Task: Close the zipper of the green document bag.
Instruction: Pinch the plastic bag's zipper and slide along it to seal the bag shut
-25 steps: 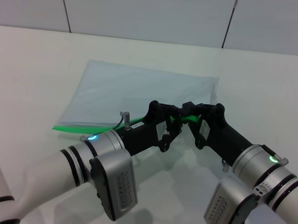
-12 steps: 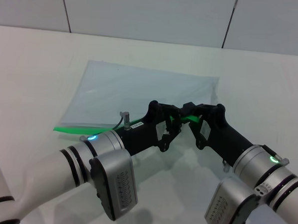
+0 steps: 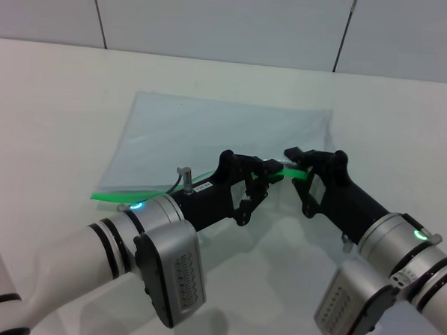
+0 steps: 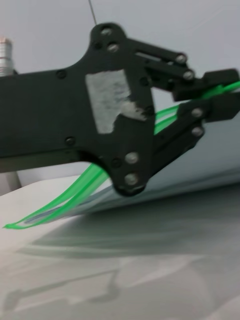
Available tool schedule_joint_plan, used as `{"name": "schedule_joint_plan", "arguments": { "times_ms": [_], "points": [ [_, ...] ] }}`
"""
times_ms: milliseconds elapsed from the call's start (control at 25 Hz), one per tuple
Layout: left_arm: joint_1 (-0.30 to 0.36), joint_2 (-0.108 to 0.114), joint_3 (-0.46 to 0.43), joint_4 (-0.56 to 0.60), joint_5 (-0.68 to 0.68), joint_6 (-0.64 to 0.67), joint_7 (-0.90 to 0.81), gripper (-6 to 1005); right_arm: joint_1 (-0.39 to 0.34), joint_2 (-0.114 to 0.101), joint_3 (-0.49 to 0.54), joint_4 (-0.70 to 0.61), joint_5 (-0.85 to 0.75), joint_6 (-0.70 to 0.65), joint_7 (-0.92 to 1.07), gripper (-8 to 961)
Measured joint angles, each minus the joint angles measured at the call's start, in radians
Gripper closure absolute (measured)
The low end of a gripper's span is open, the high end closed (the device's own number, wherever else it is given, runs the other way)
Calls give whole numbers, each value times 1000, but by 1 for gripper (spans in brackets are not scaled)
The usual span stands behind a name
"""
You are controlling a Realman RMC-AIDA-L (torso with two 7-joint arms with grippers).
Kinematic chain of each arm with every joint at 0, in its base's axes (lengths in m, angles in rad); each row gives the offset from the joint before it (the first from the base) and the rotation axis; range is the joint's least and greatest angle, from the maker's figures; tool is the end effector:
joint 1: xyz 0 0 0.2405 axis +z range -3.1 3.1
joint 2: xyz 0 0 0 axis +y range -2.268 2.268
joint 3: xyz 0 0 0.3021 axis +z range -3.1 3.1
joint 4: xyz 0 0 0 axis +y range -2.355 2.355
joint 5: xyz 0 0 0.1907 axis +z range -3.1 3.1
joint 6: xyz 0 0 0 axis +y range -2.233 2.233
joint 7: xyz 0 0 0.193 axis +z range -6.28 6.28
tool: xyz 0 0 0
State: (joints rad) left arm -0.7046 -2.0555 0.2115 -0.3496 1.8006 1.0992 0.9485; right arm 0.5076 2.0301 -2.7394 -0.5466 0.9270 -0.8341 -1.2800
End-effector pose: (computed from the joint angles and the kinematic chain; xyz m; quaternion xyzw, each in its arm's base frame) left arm -0.2245 0.3693 -0.1613 -0.8209 0.3737 -0.0785 0.4246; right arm 0.2512 0.3675 -0.1527 -0.7985 -0.3675 -0.0279 0.4759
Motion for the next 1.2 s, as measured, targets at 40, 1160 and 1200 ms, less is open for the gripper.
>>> {"name": "schedule_joint_plan", "arguments": {
  "times_ms": [40,1160,1200],
  "points": [
    [0,0,0,0,-1,0,0,920,0,0,1,6,1,-7,3,906],
    [50,2,-60,4,-6,9,3,920,-38,-3,104,156,6,-120,166,905],
    [53,3,-65,5,-6,10,3,920,-40,-3,112,159,6,-121,167,905]
  ]
}}
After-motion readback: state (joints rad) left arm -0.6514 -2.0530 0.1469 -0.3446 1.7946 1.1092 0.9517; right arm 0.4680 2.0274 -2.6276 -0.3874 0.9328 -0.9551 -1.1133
